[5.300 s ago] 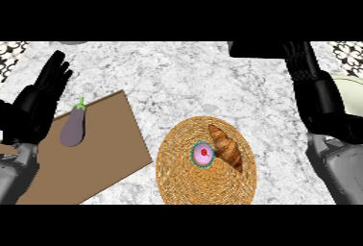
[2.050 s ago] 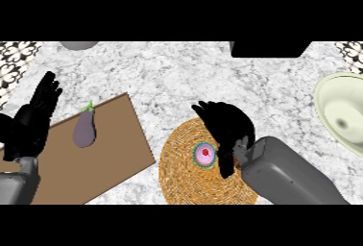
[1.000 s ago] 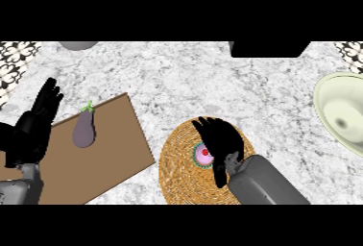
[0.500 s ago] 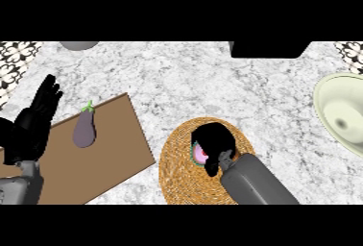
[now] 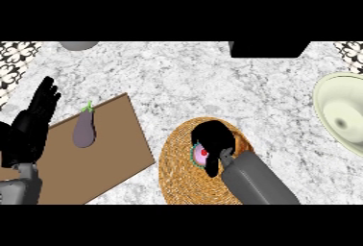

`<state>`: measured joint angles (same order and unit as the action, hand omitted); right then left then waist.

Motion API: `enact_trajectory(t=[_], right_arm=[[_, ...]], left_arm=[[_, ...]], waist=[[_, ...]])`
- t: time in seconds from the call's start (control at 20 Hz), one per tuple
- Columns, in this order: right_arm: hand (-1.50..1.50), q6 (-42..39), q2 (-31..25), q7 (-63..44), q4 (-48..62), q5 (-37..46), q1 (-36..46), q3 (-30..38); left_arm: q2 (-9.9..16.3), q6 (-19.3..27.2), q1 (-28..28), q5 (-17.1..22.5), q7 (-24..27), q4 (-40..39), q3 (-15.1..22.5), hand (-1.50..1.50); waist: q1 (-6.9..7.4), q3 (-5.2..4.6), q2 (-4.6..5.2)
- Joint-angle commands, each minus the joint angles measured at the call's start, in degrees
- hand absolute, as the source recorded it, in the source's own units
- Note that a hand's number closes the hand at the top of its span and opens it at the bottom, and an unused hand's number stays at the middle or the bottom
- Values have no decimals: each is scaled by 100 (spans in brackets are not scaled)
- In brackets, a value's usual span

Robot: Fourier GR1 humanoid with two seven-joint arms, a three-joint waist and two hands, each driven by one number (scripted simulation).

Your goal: Pick the cupcake from the placemat and place it in the bowl

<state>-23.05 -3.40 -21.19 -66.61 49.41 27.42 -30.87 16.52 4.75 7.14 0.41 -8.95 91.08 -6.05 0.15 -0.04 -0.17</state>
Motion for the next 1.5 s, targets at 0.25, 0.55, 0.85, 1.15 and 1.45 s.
enact_trajectory(t=[0.25,0.55,0.85,1.15,1.45], right_arm=[[150,617,-2497,1557,-2057,-79,-1874,543],[150,1085,-3015,1878,-2993,-263,-2466,1409],[150,1400,-3160,1278,-4655,-594,-2510,2531],[150,1027,-3162,962,-5770,-2053,-2933,4080],[150,604,-3375,1283,-5024,-2780,-2641,5342]], left_arm=[[77,-145,-87,105,270,-265,-246,0],[-189,30,92,-123,238,-341,-29,0],[-81,-10,-20,-35,126,-164,-160,0],[-155,31,-5,-145,183,-250,-103,0],[-221,-78,-159,-124,184,4,-95,0]], waist=[[-200,1,-21],[-124,2,0],[-214,-1,-39],[-185,1,-12],[-32,5,9]])
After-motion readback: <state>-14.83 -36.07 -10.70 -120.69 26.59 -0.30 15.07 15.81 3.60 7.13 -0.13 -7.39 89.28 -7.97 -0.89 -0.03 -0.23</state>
